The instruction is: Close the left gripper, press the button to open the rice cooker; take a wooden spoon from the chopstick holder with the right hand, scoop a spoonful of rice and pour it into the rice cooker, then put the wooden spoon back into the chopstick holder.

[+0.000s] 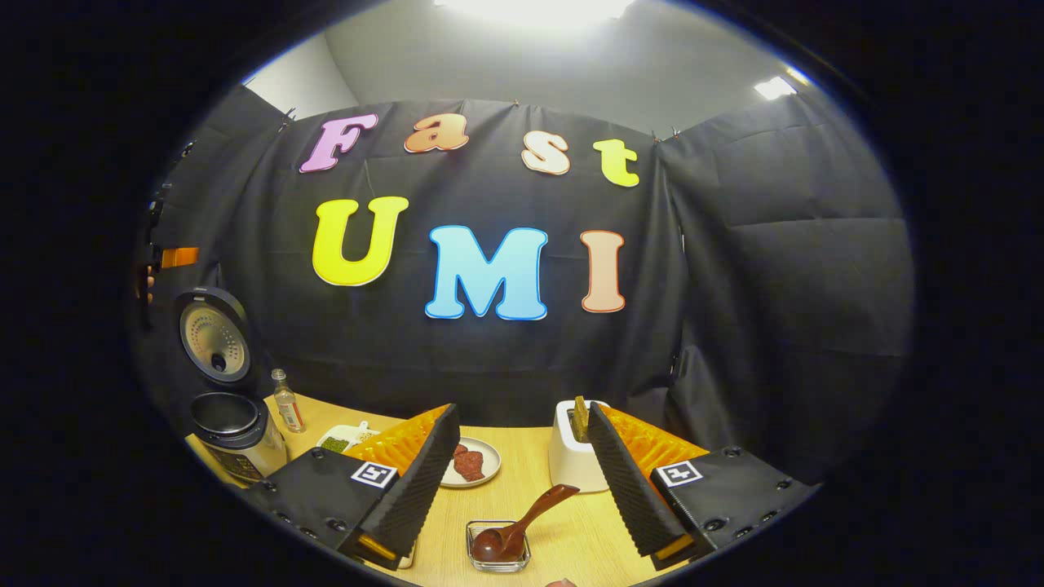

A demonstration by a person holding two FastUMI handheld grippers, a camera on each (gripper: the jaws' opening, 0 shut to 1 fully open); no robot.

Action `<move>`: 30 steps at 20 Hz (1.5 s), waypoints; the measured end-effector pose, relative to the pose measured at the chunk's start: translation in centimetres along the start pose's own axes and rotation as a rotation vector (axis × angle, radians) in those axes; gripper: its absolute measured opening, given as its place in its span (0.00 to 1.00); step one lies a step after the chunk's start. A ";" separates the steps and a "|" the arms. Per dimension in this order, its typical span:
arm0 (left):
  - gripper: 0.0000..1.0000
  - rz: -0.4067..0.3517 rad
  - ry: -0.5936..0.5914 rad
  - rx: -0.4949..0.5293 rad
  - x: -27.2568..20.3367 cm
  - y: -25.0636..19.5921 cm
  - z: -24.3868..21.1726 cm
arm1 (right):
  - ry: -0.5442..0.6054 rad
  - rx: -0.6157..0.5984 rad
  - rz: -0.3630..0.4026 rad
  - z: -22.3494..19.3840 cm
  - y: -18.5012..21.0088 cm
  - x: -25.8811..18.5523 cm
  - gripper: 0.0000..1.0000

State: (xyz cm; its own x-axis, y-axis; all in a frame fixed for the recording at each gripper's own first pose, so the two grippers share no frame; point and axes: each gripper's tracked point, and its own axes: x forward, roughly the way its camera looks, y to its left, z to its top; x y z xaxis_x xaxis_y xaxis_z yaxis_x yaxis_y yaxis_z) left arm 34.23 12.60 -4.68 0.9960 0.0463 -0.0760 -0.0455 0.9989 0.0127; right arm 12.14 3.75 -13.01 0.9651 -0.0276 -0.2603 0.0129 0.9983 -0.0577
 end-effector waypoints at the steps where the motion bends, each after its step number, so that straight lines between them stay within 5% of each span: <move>1: 0.78 0.009 0.017 0.003 1.4 0.4 -0.8 | 0.003 0.007 -0.002 -0.1 0.1 0.1 1.00; 6: 0.77 0.032 0.102 0.003 6.4 1.3 -5.8 | 0.024 0.009 -0.013 -0.5 0.3 0.0 1.00; 11: 0.79 0.068 0.106 -0.025 6.7 1.6 -6.7 | 0.033 0.003 -0.020 -0.5 0.1 0.0 1.00; 30: 0.81 0.014 0.219 -0.097 -7.1 -4.7 -12.8 | 0.017 -0.005 0.096 0.2 -1.7 -2.5 0.97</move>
State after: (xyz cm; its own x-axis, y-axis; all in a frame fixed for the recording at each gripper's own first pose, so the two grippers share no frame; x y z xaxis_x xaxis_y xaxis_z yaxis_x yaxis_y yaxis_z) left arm 26.35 7.69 -16.99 0.9555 0.0506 -0.2906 -0.0769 0.9938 -0.0800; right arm 9.73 2.11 -12.02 0.9573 0.0671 -0.2811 -0.0804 0.9961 -0.0361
